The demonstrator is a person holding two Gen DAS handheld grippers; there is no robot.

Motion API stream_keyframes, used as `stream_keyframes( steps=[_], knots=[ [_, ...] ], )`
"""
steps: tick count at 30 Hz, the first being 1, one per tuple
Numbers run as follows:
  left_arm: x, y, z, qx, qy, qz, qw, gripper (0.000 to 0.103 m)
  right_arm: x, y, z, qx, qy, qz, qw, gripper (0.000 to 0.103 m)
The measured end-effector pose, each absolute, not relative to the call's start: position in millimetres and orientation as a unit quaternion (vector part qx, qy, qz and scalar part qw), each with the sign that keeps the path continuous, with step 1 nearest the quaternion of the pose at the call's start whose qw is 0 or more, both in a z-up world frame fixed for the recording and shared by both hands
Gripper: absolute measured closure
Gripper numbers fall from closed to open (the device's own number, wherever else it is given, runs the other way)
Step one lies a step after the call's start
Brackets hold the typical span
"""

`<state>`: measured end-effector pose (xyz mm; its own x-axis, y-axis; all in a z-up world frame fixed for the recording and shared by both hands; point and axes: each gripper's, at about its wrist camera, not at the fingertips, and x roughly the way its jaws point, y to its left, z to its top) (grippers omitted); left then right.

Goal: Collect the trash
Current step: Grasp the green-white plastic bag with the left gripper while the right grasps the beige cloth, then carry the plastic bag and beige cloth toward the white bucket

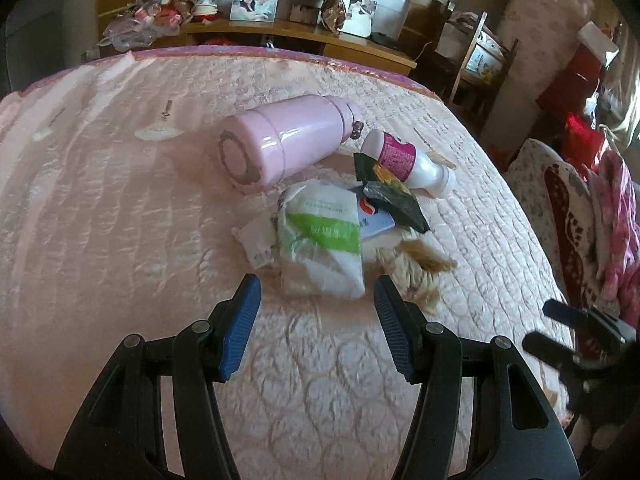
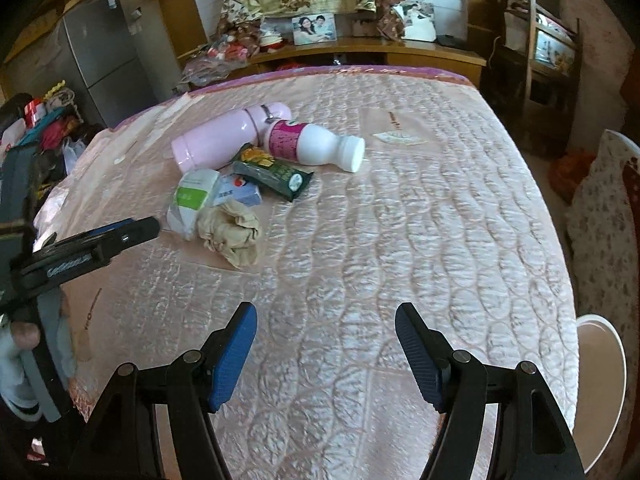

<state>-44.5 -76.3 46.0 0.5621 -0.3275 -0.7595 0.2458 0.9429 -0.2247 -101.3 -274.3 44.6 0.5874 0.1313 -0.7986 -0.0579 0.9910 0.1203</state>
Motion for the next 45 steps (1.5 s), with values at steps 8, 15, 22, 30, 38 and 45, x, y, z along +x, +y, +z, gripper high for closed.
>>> stream_keyframes(
  steps=[8, 15, 22, 30, 38, 45],
  knots=[
    [-10.1, -100.2, 34.2, -0.019, 0.452, -0.153, 0.878, 0.046, -94.0, -270.0, 37.3, 0.041, 0.460, 0.061, 0.885, 0.033],
    [-9.6, -94.7, 36.3, -0.025, 0.452, -0.184, 0.873, 0.070, -81.2, -263.2, 34.0, 0.042, 0.461, 0.076, 0.883, 0.033],
    [-22.3, -63.0, 55.5, -0.056, 0.444, -0.189, 0.874, 0.072, -54.4, -235.2, 25.7, 0.046, 0.460, 0.122, 0.878, 0.032],
    [-46.1, -38.1, 75.3, -0.063, 0.422, -0.182, 0.886, 0.072, -10.1, -208.0, 5.6, 0.052, 0.464, 0.136, 0.874, 0.038],
    [-61.5, -43.4, 73.5, -0.057, 0.413, -0.183, 0.890, 0.072, -30.7, -216.8, 18.1, 0.059, 0.452, 0.143, 0.879, 0.067],
    [-77.1, -64.0, 74.9, -0.043, 0.407, -0.186, 0.893, 0.072, -57.9, -232.3, 33.6, 0.052, 0.442, 0.130, 0.886, 0.067]
  ],
)
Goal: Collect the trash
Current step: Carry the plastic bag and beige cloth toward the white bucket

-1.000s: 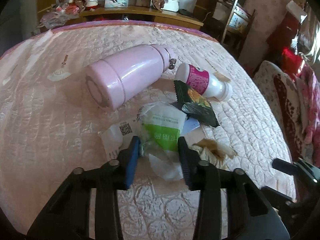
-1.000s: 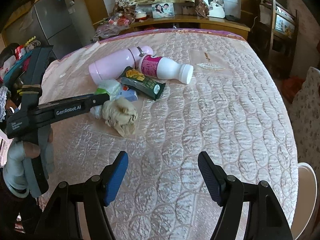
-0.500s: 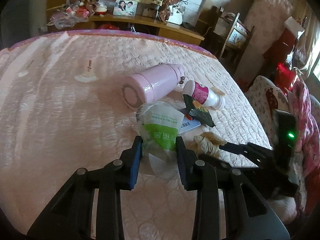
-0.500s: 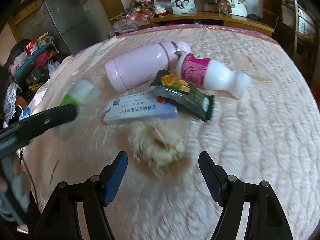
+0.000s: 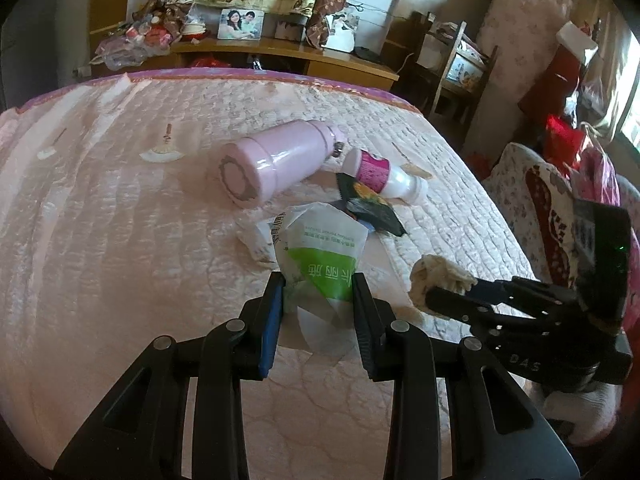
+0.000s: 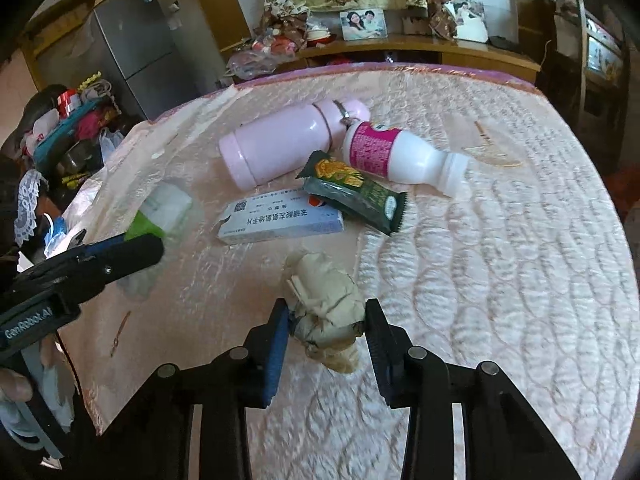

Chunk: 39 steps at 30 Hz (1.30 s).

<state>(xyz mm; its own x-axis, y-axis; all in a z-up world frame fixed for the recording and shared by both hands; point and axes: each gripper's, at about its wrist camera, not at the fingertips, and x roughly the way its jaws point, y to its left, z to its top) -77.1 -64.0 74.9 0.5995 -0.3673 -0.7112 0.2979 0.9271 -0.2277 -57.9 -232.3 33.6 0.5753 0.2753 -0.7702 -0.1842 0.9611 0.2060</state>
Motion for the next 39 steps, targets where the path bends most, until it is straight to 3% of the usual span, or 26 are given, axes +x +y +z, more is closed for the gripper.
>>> stream_keyframes(
  steps=[39],
  knots=[
    [-139.2, -181.1, 90.0, 0.033, 0.379, -0.260, 0.888, 0.072, -154.3, -337.2, 62.7, 0.100, 0.418, 0.037, 0.902, 0.067]
  ],
)
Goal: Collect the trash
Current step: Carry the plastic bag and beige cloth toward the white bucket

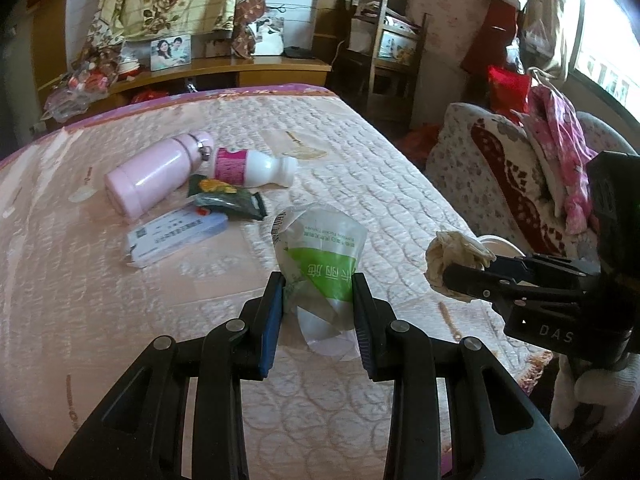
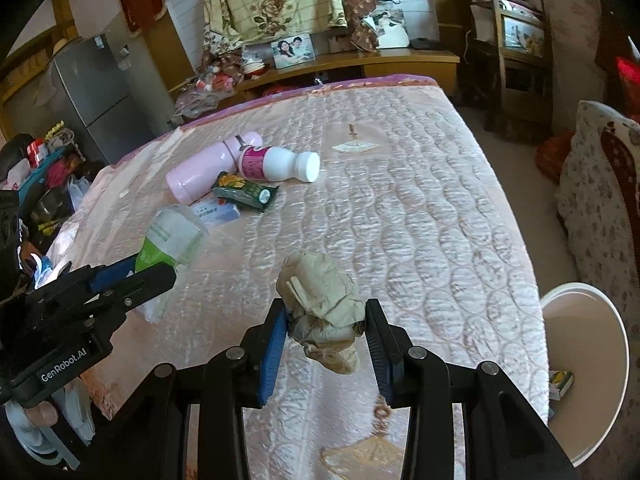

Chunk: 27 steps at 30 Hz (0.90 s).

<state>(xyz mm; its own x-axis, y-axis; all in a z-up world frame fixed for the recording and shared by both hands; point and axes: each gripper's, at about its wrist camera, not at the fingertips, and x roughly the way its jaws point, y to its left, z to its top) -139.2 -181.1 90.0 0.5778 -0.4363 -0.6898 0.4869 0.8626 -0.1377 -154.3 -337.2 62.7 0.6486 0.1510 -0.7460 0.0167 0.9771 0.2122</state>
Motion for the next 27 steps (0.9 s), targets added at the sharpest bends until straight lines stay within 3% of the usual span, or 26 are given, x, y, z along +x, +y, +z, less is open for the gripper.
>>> stream_keyframes(
  steps=[27],
  knots=[
    [-172.0, -302.1, 94.8, 0.076, 0.372, -0.353, 0.855, 0.072, -210.8, -431.5, 73.4, 0.122, 0.405, -0.053, 0.904, 0.064]
  ],
)
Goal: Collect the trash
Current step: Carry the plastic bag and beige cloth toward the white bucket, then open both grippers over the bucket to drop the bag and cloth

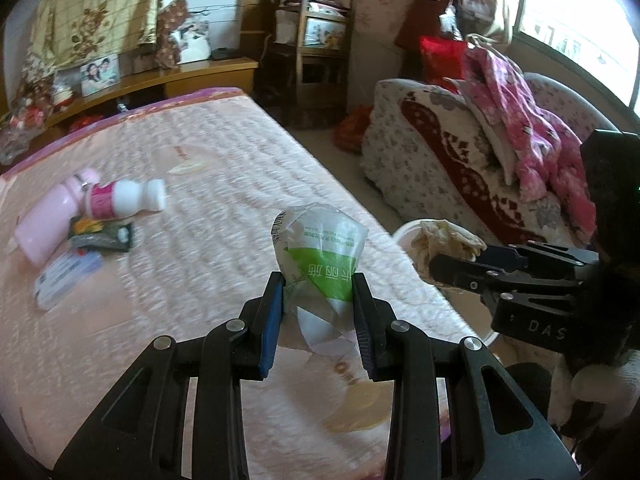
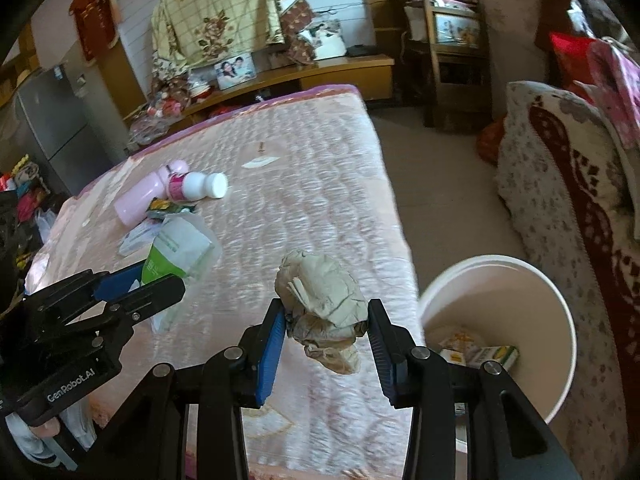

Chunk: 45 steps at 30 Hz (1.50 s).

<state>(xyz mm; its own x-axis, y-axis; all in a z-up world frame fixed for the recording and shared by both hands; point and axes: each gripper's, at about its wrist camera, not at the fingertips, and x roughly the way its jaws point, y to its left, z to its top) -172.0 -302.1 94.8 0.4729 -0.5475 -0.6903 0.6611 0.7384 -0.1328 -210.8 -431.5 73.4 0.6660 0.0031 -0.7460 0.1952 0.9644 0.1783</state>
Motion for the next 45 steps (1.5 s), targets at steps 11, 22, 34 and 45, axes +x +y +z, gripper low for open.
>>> stream_keyframes(
  steps=[11, 22, 34, 45],
  knots=[
    [-186.7, -358.5, 90.2, 0.092, 0.381, -0.396, 0.830, 0.072, -239.9, -478.4, 69.1, 0.147, 0.399, -0.094, 0.900, 0.062],
    [-197.6, -414.5, 76.1, 0.096, 0.414, -0.441, 0.790, 0.072, -267.5, -524.3, 50.0, 0.178, 0.402, -0.141, 0.887, 0.061],
    [-190.8, -437.6, 64.2, 0.065, 0.441, -0.451, 0.773, 0.053, -280.3, -554.5, 32.4, 0.196, 0.409, -0.186, 0.872, 0.041],
    [-187.5, -419.8, 63.9, 0.068, 0.437, -0.429, 0.787, 0.050, -274.4, -541.8, 30.9, 0.196, 0.417, -0.171, 0.871, 0.041]
  ],
)
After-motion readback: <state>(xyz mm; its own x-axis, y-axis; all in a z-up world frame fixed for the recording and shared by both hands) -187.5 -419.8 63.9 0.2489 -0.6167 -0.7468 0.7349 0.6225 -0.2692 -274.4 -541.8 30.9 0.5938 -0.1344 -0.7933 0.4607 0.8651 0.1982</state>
